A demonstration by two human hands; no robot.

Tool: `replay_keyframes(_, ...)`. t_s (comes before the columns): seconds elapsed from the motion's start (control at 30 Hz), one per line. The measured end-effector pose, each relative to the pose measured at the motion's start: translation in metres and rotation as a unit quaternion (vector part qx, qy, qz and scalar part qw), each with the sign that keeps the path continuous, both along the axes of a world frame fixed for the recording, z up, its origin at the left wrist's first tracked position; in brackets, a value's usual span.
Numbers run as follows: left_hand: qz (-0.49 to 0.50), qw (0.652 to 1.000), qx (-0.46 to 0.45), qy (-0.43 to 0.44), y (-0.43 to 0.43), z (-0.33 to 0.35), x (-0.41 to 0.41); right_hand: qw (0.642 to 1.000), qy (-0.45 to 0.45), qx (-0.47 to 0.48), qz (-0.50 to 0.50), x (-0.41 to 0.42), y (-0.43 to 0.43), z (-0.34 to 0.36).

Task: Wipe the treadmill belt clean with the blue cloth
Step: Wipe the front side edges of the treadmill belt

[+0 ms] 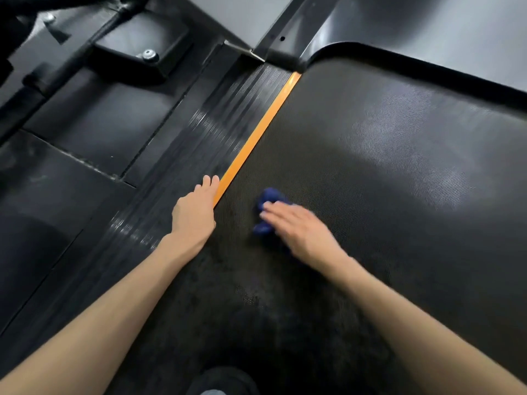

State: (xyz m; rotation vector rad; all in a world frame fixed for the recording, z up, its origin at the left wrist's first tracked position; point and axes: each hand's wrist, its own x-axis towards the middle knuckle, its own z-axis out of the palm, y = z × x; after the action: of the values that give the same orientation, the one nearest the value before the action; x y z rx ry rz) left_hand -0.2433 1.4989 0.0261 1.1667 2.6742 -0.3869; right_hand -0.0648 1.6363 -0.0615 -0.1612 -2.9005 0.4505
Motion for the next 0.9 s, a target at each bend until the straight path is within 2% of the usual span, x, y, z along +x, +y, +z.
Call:
replay_keyframes(0.07,-0.002,1.0,0.002,0.005,-0.001,-0.003,0.001,0.987,0.037,0.01,-0.156,0.016,0.053,-0.006)
replay_keyframes(0.13,-0.005,1.0,-0.001,0.014,0.0,-0.004,0.003,0.952,0.036,-0.012,-0.303,0.024,0.073,-0.002)
replay_keyframes(0.2,-0.004,1.0,0.004,0.02,0.001,-0.005,0.003,0.936,0.047,-0.05,-0.344,0.011,0.043,0.003)
replay_keyframes(0.23,-0.003,1.0,0.004,0.022,0.002,-0.005,0.004,0.95,0.051,-0.055,-0.304,0.004,0.015,0.004)
replay_keyframes(0.3,-0.003,1.0,-0.001,0.024,0.001,-0.005,0.004,0.991,0.024,-0.054,-0.118,0.004,-0.046,0.003)
replay_keyframes(0.37,-0.013,1.0,-0.009,0.022,0.0,-0.003,0.002,0.999,-0.007,-0.019,0.049,0.015,-0.056,0.003)
replay_keyframes(0.4,-0.017,1.0,-0.013,0.018,0.0,-0.002,0.001,0.998,-0.004,-0.011,0.07,0.02,-0.038,-0.001)
replay_keyframes(0.43,-0.018,1.0,-0.014,0.016,-0.001,-0.001,-0.001,0.999,0.003,-0.007,0.038,0.025,-0.014,-0.006)
replay_keyframes(0.5,-0.017,1.0,-0.014,0.013,-0.002,0.0,-0.004,0.988,0.029,-0.011,-0.149,0.034,0.036,-0.009)
replay_keyframes(0.57,-0.016,1.0,-0.015,0.015,-0.001,-0.001,-0.004,0.94,0.048,-0.03,-0.338,0.035,0.06,-0.003)
replay_keyframes(0.6,-0.017,1.0,-0.016,0.017,0.0,-0.001,-0.003,0.923,0.05,-0.045,-0.378,0.026,0.051,0.0)
replay_keyframes(0.63,-0.017,1.0,-0.016,0.019,0.001,-0.001,-0.001,0.923,0.056,-0.061,-0.375,0.014,0.032,0.002)
replay_keyframes(0.67,-0.017,1.0,-0.014,0.022,0.001,-0.001,-0.001,0.941,0.061,-0.074,-0.326,0.003,0.004,0.003)
replay_keyframes(0.73,-0.02,0.999,-0.016,0.025,0.0,0.001,0.0,0.989,0.037,-0.077,-0.124,-0.008,-0.059,-0.001)
replay_keyframes(0.8,-0.025,0.999,-0.02,0.022,-0.001,0.001,0.0,0.995,-0.005,-0.037,0.089,-0.003,-0.096,0.002)
replay_keyframes(0.83,-0.026,0.999,-0.019,0.018,-0.002,0.001,-0.001,0.987,-0.017,-0.03,0.154,0.001,-0.086,0.002)
replay_keyframes(0.87,-0.024,0.999,-0.018,0.013,-0.002,0.001,-0.003,0.985,-0.009,-0.03,0.168,0.002,-0.065,0.002)
replay_keyframes(0.9,-0.021,1.0,-0.017,0.007,-0.003,0.001,-0.005,0.991,0.01,-0.029,0.131,0.005,-0.039,-0.002)
